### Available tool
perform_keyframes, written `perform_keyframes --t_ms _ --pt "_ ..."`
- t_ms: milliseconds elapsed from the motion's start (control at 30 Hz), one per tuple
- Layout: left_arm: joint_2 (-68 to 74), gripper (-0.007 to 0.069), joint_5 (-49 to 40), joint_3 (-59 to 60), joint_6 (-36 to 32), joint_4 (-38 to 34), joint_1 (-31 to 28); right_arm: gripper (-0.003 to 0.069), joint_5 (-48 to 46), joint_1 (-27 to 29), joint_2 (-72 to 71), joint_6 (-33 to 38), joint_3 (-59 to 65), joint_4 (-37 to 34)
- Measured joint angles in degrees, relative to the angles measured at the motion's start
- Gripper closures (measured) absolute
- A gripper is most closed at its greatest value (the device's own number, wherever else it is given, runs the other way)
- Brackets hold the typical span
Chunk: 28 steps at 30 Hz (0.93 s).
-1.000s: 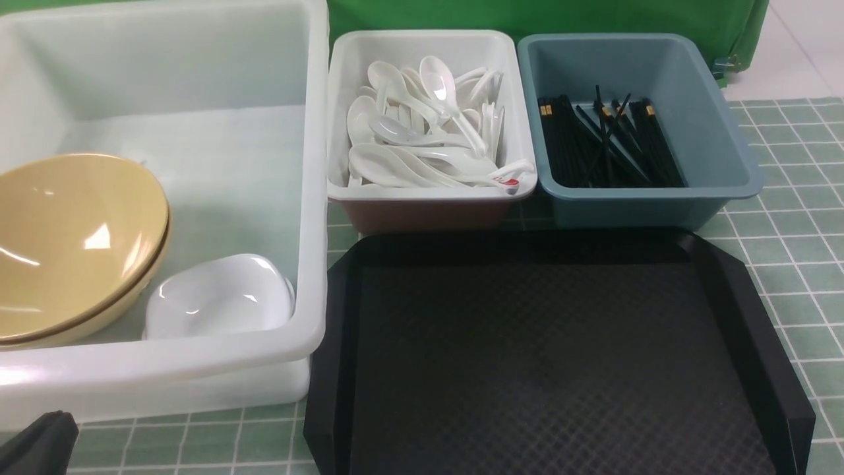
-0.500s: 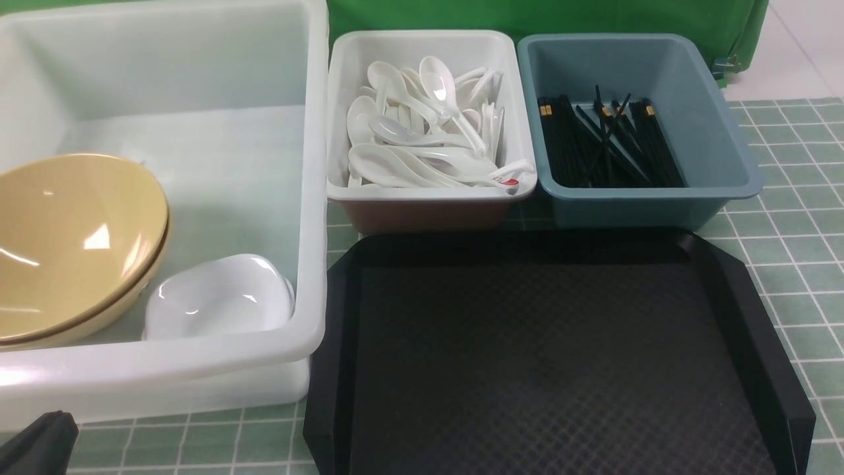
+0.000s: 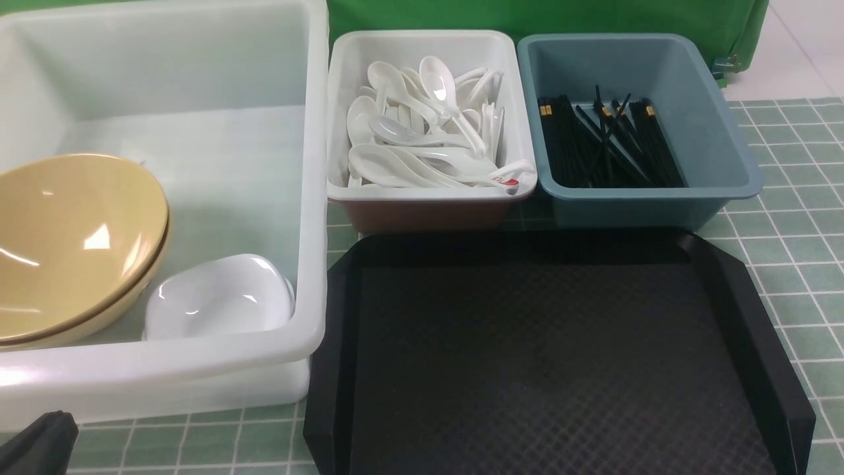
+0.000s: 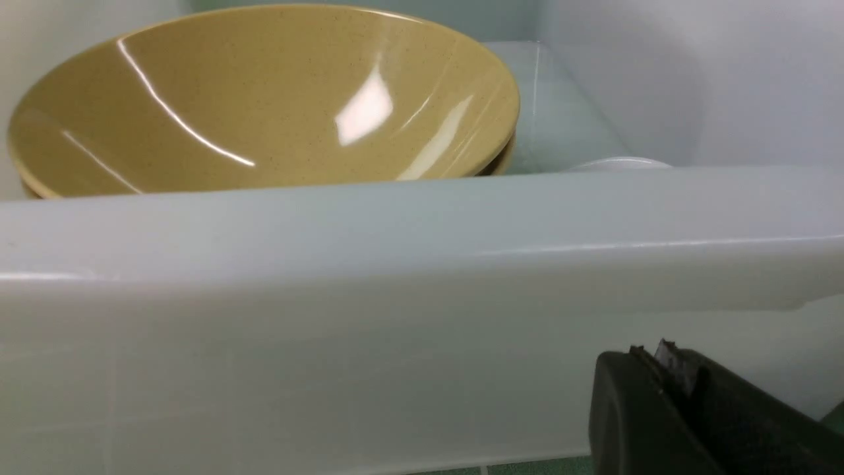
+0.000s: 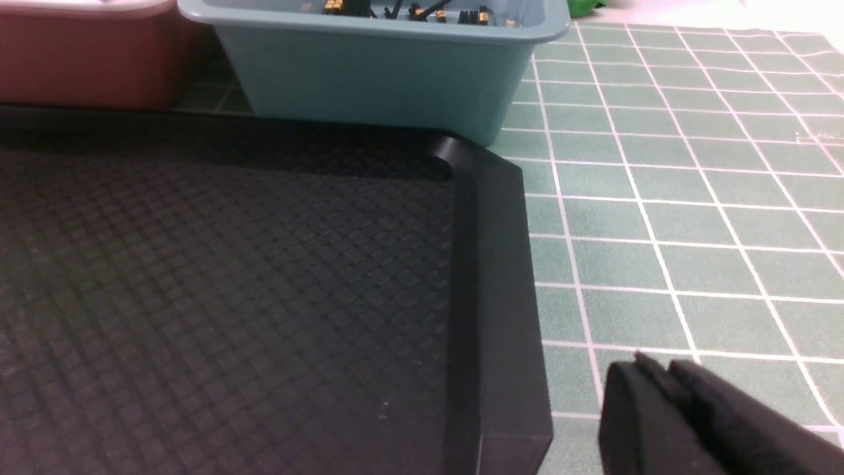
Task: On blue table put chopsticks spoon bowls plates into blue grey white boxes.
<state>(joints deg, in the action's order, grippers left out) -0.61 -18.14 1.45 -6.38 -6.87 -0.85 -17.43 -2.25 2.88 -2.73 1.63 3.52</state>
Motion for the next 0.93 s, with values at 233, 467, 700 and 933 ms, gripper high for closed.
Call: perform_keyframes --t_ms 233,467,700,933 --pt "0.00 0.0620 0.00 0.00 0.00 0.00 0.00 0.0556 0.00 0.00 0.00 0.00 0.00 0.00" --pt "0.00 0.0620 -0.06 0.00 0.00 -0.04 0.00 0.0552 0.00 0.00 0.00 0.00 0.00 0.00" --pt "0.00 0.0620 -0.06 0.00 0.00 -0.11 0.00 0.0540 0.00 0.00 0.00 0.00 0.00 0.00" --pt "0.00 0.0620 -0.06 0.00 -0.05 -0.13 0.00 0.0533 0.00 0.00 0.00 0.00 0.00 0.00"
